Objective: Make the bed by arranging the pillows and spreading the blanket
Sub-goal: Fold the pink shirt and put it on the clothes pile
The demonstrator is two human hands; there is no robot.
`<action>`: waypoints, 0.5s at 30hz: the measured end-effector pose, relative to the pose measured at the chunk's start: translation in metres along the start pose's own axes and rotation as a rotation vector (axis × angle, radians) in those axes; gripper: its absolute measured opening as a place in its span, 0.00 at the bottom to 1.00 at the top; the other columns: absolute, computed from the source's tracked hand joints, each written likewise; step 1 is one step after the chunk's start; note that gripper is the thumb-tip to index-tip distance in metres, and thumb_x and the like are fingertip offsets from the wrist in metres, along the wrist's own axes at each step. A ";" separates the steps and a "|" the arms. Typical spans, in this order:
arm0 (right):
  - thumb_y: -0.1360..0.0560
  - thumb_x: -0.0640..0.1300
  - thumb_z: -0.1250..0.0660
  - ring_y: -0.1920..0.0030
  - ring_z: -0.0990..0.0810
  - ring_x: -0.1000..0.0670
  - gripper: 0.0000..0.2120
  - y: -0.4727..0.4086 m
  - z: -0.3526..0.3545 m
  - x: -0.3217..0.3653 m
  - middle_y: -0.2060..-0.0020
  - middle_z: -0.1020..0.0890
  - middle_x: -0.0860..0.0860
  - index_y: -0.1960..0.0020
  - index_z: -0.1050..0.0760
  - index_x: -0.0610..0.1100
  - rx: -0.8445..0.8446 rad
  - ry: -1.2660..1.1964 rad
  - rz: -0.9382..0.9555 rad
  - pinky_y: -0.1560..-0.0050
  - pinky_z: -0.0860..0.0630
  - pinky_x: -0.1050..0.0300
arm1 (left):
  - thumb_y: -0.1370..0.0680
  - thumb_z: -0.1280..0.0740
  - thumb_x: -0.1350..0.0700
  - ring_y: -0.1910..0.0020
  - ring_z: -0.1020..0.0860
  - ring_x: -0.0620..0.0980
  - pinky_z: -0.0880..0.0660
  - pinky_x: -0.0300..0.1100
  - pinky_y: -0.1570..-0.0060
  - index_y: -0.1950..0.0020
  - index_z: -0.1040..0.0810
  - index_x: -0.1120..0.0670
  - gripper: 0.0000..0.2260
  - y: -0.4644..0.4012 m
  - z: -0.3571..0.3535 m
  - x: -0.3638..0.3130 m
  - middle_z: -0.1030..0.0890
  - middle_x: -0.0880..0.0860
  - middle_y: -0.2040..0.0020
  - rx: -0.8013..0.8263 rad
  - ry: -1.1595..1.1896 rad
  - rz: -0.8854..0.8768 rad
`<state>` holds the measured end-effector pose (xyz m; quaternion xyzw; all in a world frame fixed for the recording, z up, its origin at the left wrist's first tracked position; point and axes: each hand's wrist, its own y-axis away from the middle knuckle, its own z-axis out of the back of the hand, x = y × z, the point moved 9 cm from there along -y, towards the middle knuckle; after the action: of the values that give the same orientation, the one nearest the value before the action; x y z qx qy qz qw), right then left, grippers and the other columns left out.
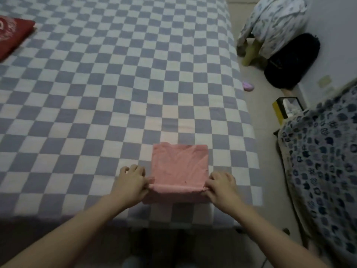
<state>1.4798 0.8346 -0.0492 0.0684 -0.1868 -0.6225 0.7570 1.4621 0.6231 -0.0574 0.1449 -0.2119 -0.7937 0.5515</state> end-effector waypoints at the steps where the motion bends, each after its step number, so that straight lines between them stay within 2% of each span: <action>1: 0.27 0.51 0.33 0.48 0.26 0.45 0.10 -0.010 -0.007 -0.009 0.53 0.23 0.48 0.54 0.20 0.45 0.021 -0.017 -0.044 0.41 0.35 0.48 | 0.23 0.44 0.44 0.38 0.32 0.52 0.40 0.48 0.37 0.41 0.23 0.47 0.16 -0.012 -0.005 0.006 0.28 0.52 0.38 -0.028 0.034 0.031; 2: 0.26 0.52 0.34 0.47 0.26 0.44 0.12 -0.022 -0.007 -0.018 0.52 0.23 0.46 0.53 0.21 0.43 -0.004 -0.040 -0.082 0.41 0.37 0.49 | 0.24 0.43 0.44 0.36 0.33 0.53 0.42 0.48 0.36 0.44 0.20 0.48 0.16 -0.024 -0.002 0.013 0.28 0.53 0.36 -0.091 0.111 0.068; 4: 0.26 0.49 0.33 0.48 0.25 0.43 0.12 -0.051 0.005 -0.035 0.54 0.21 0.44 0.54 0.22 0.40 -0.181 -0.230 -0.161 0.44 0.33 0.50 | 0.25 0.36 0.47 0.34 0.32 0.56 0.42 0.51 0.36 0.48 0.18 0.52 0.13 -0.049 0.015 0.031 0.28 0.55 0.34 -0.289 0.319 0.189; 6: 0.25 0.45 0.34 0.47 0.25 0.47 0.09 -0.068 0.016 -0.060 0.51 0.22 0.47 0.48 0.23 0.41 -0.388 -0.629 -0.330 0.46 0.31 0.55 | 0.25 0.34 0.52 0.33 0.33 0.58 0.39 0.54 0.35 0.45 0.20 0.53 0.11 -0.063 0.026 0.053 0.30 0.57 0.32 -0.459 0.558 0.395; 8: 0.24 0.43 0.35 0.44 0.27 0.52 0.13 -0.070 -0.002 -0.081 0.46 0.24 0.50 0.41 0.27 0.42 -0.485 -0.975 -0.531 0.45 0.33 0.62 | 0.24 0.35 0.54 0.32 0.35 0.59 0.38 0.55 0.35 0.38 0.25 0.54 0.15 -0.066 0.008 0.069 0.33 0.58 0.31 -0.514 0.848 0.629; 10: 0.24 0.42 0.35 0.42 0.26 0.50 0.15 -0.068 -0.034 -0.091 0.43 0.24 0.47 0.38 0.29 0.42 -0.450 -1.042 -0.663 0.43 0.32 0.61 | 0.25 0.34 0.54 0.33 0.35 0.61 0.36 0.55 0.35 0.32 0.32 0.56 0.22 -0.067 -0.030 0.066 0.33 0.61 0.32 -0.447 1.042 0.740; 13: 0.24 0.43 0.35 0.38 0.26 0.45 0.20 -0.055 -0.105 -0.093 0.38 0.25 0.43 0.35 0.32 0.39 -0.219 -1.010 -0.763 0.37 0.31 0.55 | 0.27 0.32 0.57 0.34 0.33 0.63 0.35 0.54 0.34 0.27 0.40 0.58 0.30 -0.068 -0.099 0.045 0.34 0.65 0.32 -0.231 1.179 0.740; 15: 0.24 0.45 0.35 0.37 0.27 0.44 0.23 -0.046 -0.141 -0.096 0.36 0.27 0.41 0.32 0.34 0.38 -0.121 -1.020 -0.841 0.37 0.33 0.54 | 0.28 0.30 0.59 0.34 0.32 0.62 0.34 0.53 0.33 0.26 0.45 0.59 0.35 -0.070 -0.138 0.033 0.35 0.64 0.31 -0.106 1.304 0.764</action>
<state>1.4745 0.8994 -0.2132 -0.2103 -0.4437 -0.8286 0.2688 1.4579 0.5890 -0.2118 0.4746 0.1602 -0.3101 0.8080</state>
